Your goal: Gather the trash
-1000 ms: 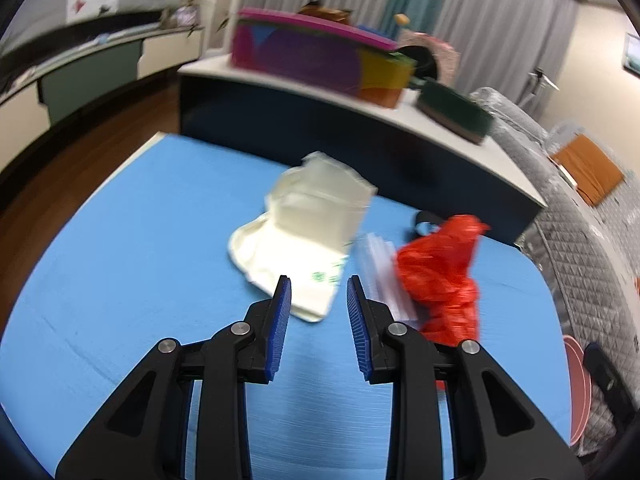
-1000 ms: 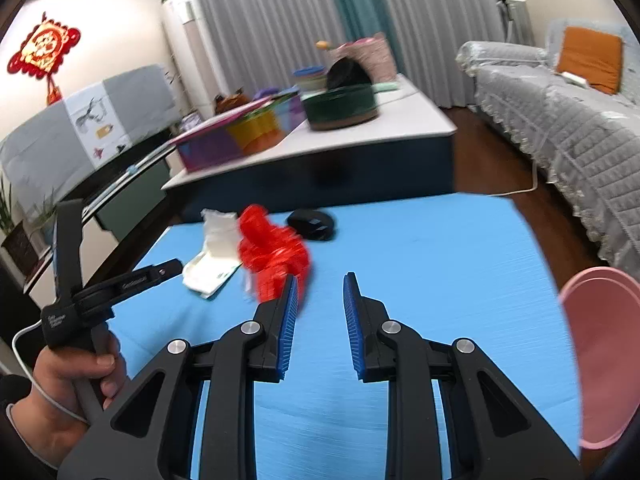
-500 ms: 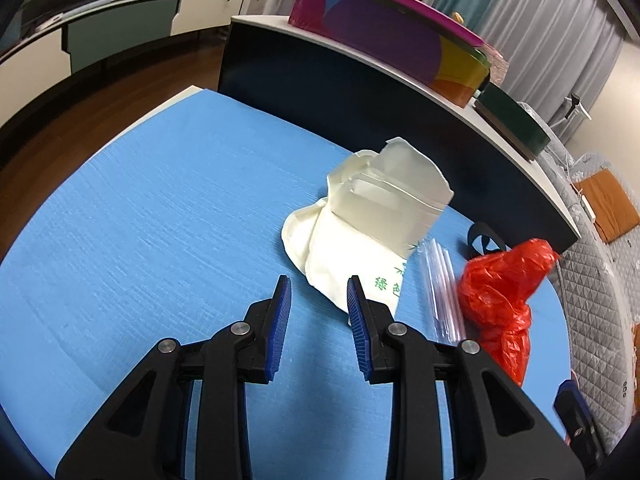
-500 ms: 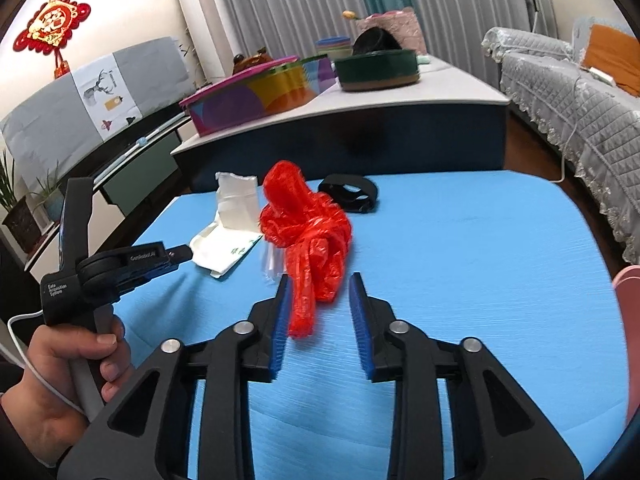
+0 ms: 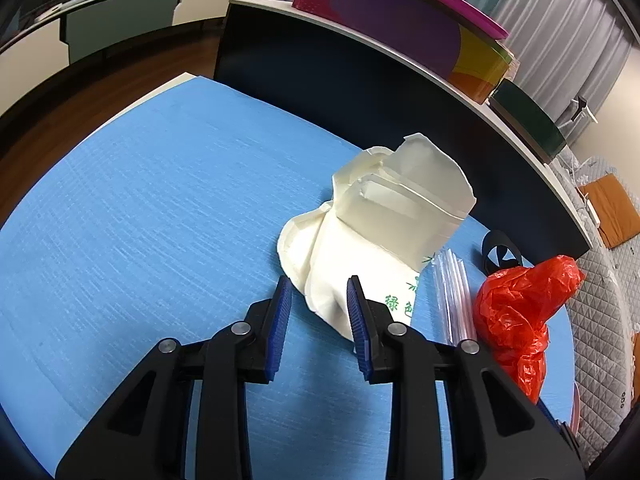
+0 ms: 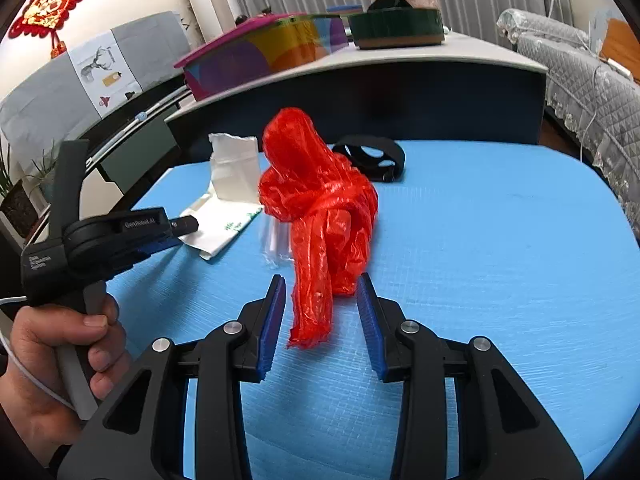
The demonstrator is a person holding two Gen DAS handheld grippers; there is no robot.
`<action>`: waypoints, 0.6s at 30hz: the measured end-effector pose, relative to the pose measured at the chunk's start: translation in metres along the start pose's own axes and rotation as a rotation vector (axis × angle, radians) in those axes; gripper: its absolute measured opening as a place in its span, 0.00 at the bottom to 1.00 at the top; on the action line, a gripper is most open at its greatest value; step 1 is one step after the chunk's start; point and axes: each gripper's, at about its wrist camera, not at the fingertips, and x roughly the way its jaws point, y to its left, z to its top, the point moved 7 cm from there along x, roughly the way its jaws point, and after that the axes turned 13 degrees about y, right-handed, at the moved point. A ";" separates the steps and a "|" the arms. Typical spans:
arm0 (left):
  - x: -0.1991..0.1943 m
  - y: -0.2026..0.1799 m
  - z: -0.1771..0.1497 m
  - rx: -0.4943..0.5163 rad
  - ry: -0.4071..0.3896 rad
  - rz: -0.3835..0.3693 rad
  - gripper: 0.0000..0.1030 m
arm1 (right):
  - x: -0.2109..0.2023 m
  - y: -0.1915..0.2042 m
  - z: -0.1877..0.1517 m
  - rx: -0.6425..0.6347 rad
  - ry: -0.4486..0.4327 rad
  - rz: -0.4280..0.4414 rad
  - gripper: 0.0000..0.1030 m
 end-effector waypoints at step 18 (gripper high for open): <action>-0.034 -0.029 0.002 0.093 -0.086 0.019 0.05 | -0.027 -0.002 0.003 -0.022 -0.044 -0.063 0.07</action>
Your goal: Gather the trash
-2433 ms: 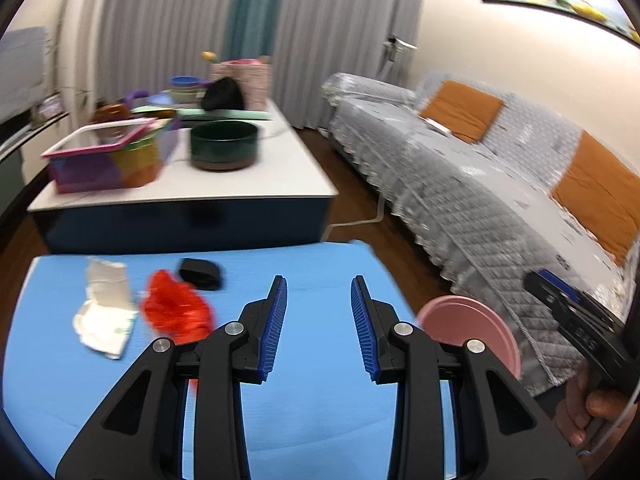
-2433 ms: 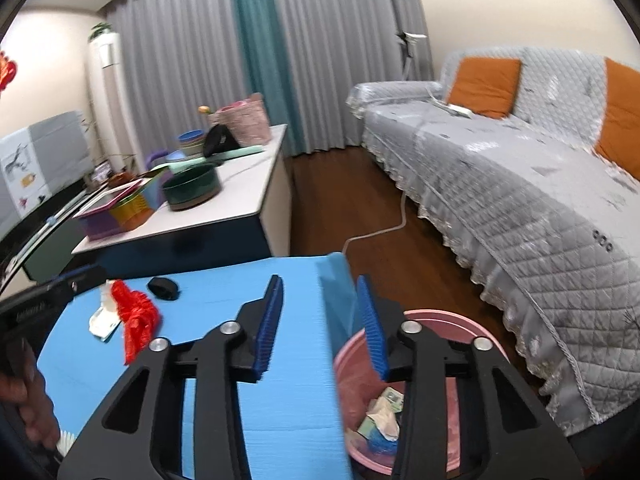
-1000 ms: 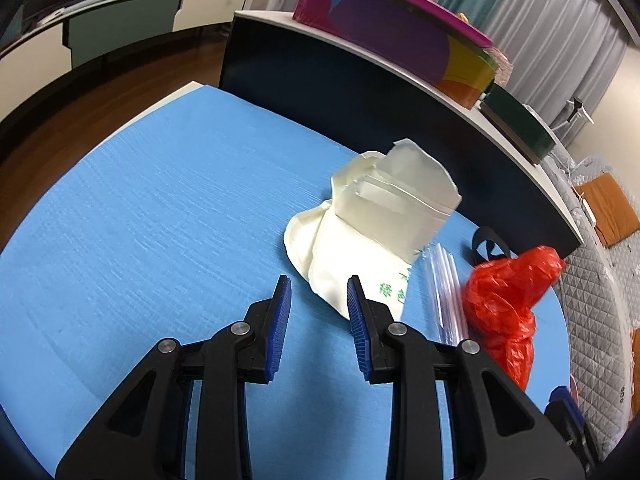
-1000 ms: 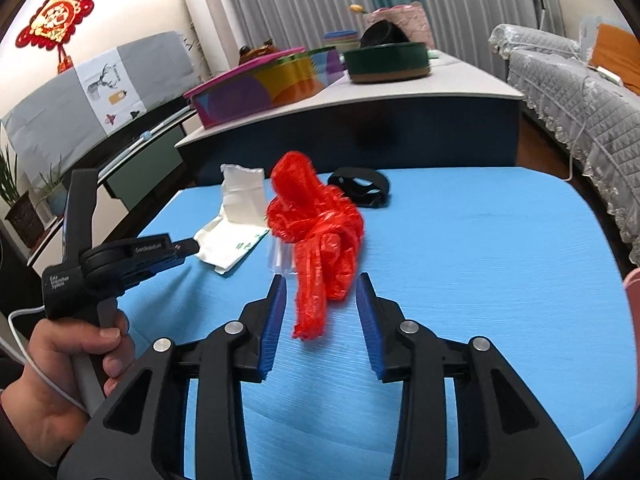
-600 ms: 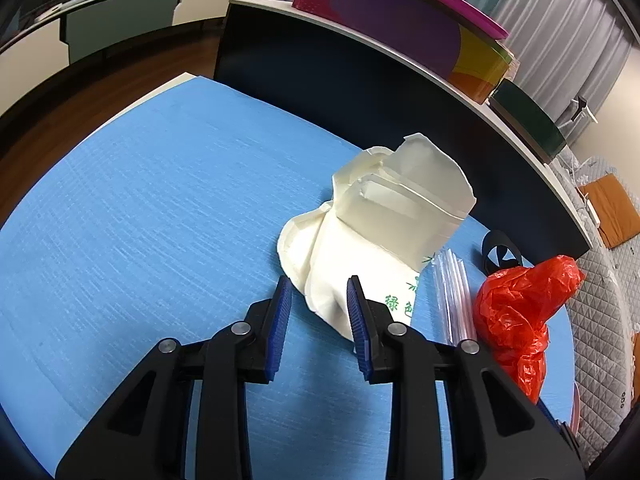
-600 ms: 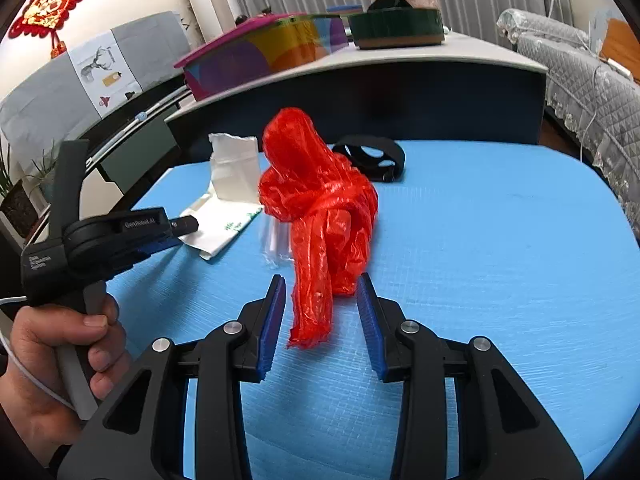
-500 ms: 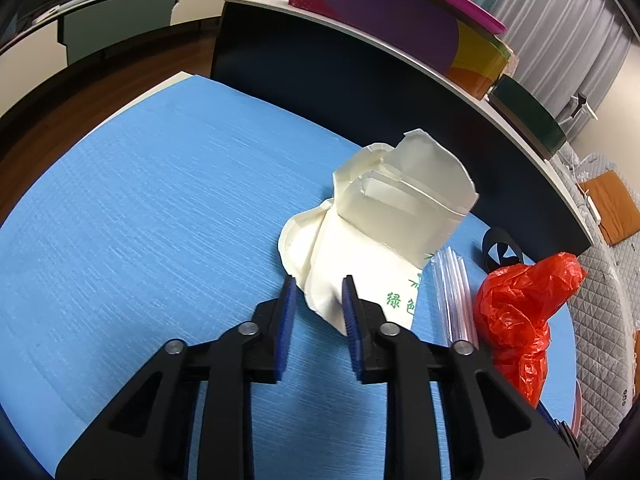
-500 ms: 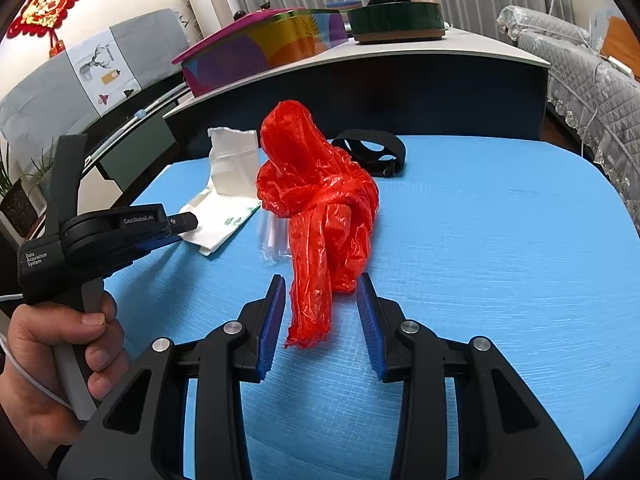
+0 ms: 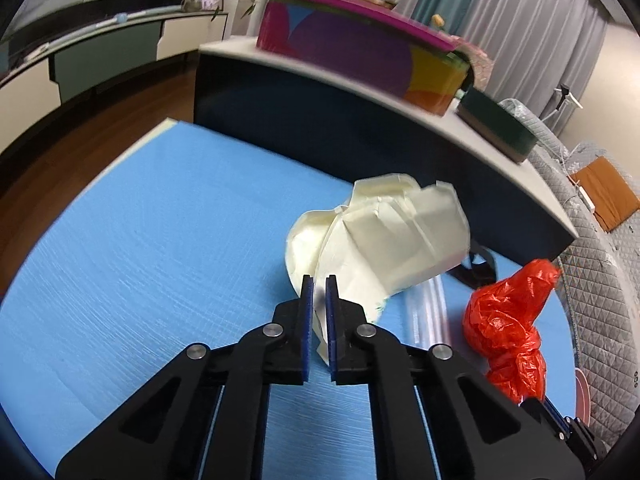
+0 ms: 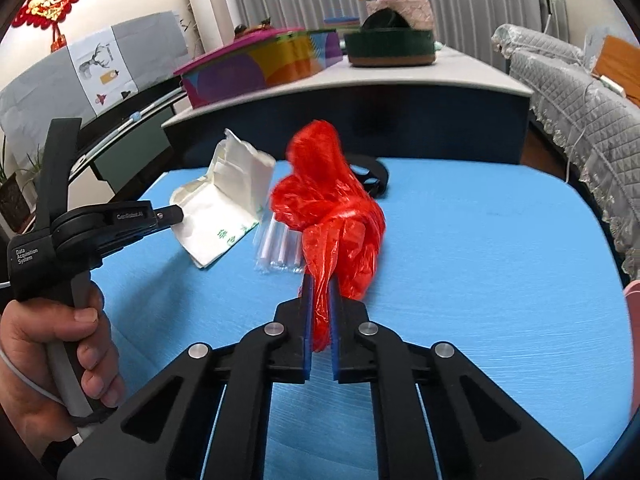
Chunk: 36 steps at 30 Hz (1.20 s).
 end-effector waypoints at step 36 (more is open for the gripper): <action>-0.119 -0.064 -0.045 0.214 -0.109 -0.034 0.02 | -0.214 -0.058 0.024 -0.085 -0.209 -0.099 0.06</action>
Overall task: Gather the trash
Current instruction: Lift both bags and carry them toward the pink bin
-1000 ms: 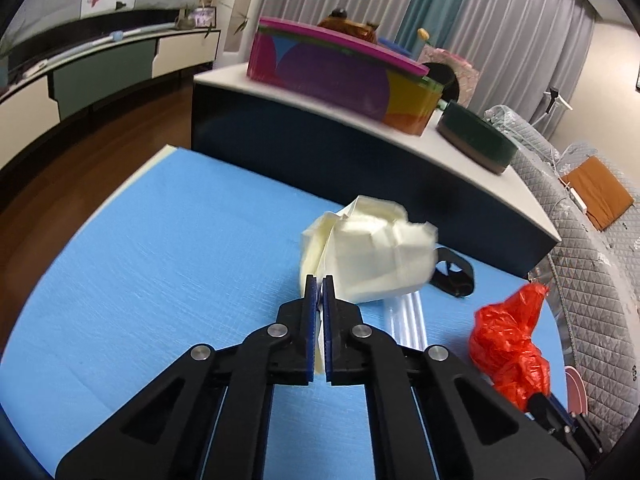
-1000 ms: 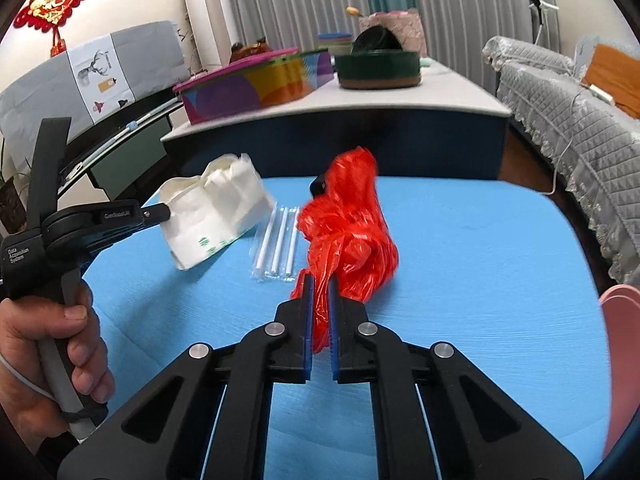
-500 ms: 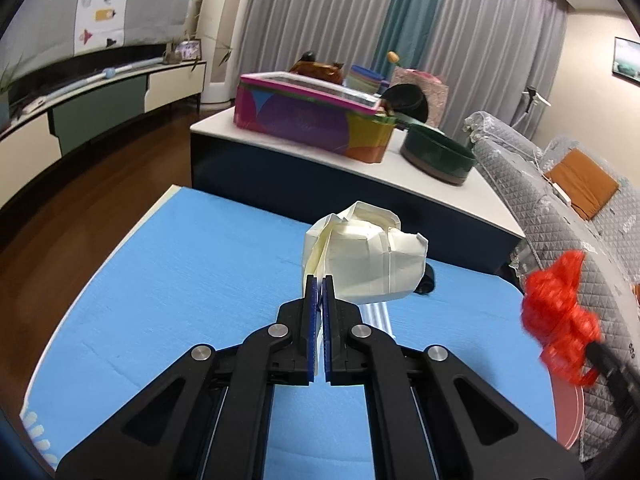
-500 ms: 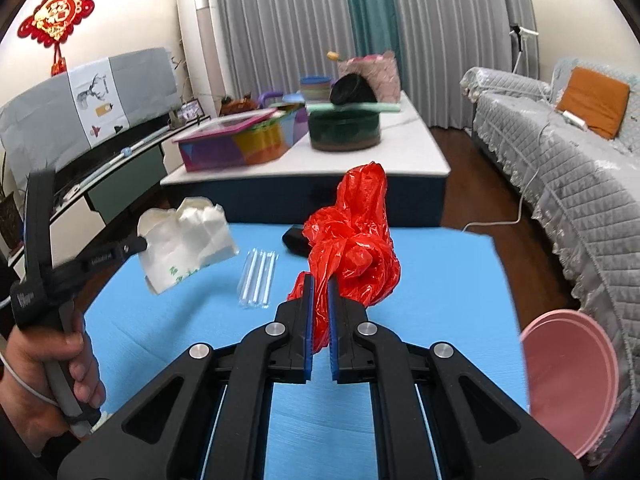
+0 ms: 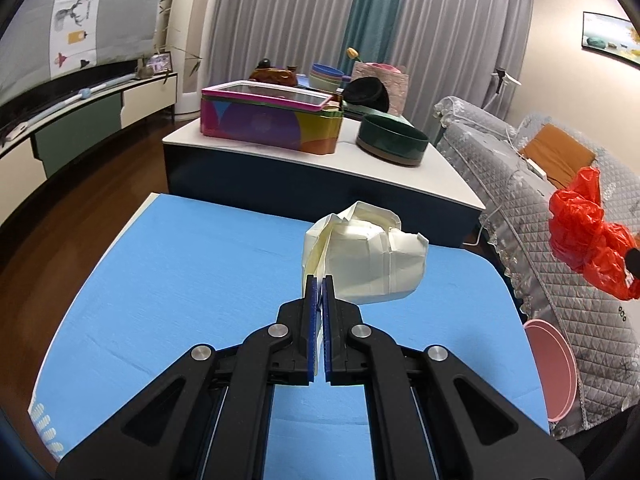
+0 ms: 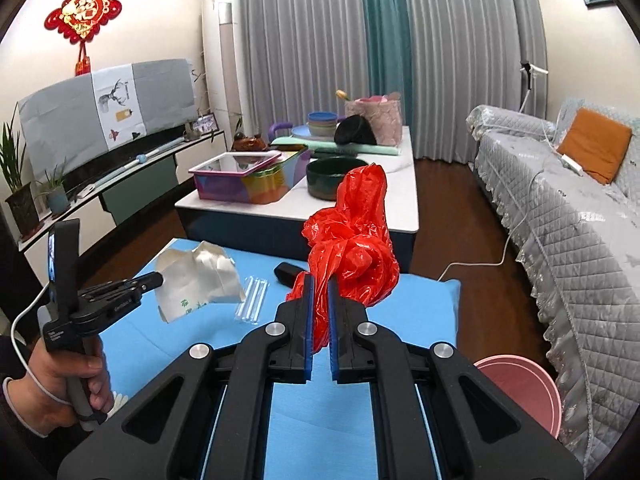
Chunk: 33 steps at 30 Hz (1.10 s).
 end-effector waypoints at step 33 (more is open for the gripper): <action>0.015 -0.165 -0.021 0.254 0.002 -0.133 0.02 | -0.022 -0.148 -0.067 0.269 0.004 -0.208 0.06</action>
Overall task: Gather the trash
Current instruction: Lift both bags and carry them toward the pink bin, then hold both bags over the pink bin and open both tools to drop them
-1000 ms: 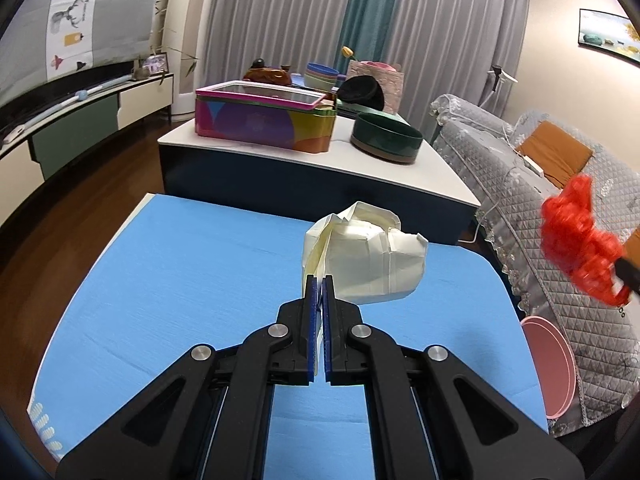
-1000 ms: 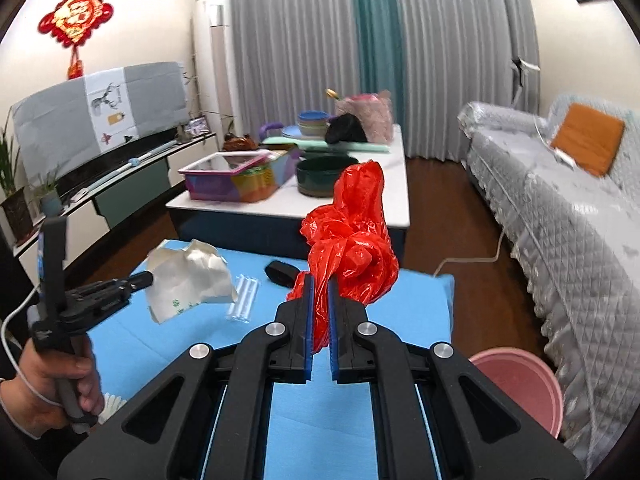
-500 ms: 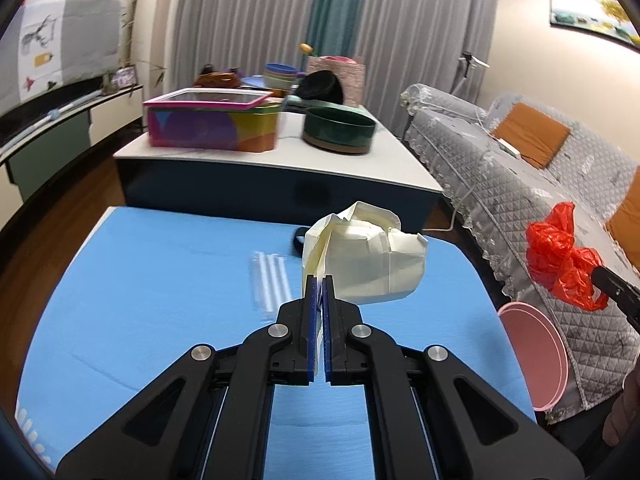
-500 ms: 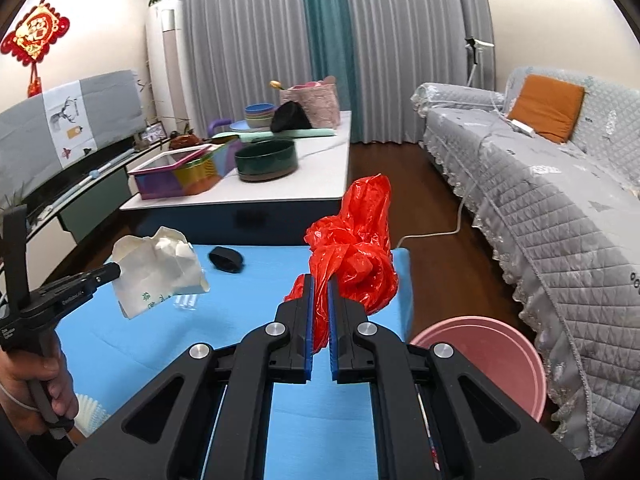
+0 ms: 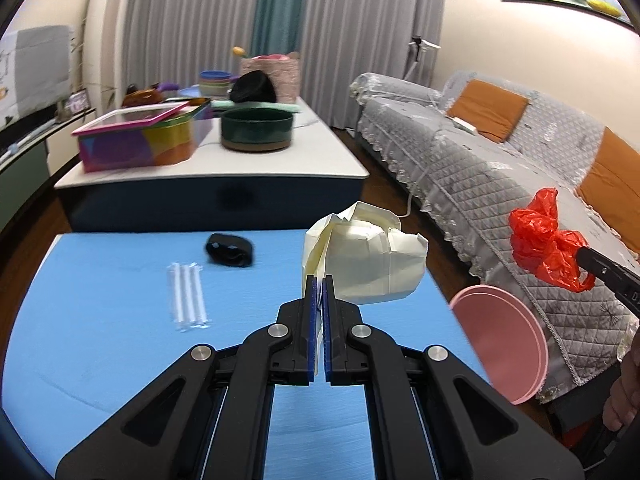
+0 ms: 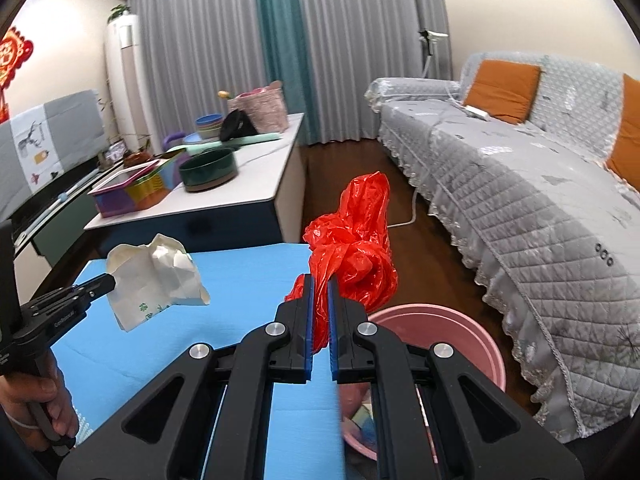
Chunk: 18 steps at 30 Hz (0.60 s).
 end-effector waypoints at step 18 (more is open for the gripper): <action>0.009 -0.099 0.010 0.126 0.026 -0.092 0.02 | -0.026 -0.082 -0.003 0.127 -0.022 -0.074 0.06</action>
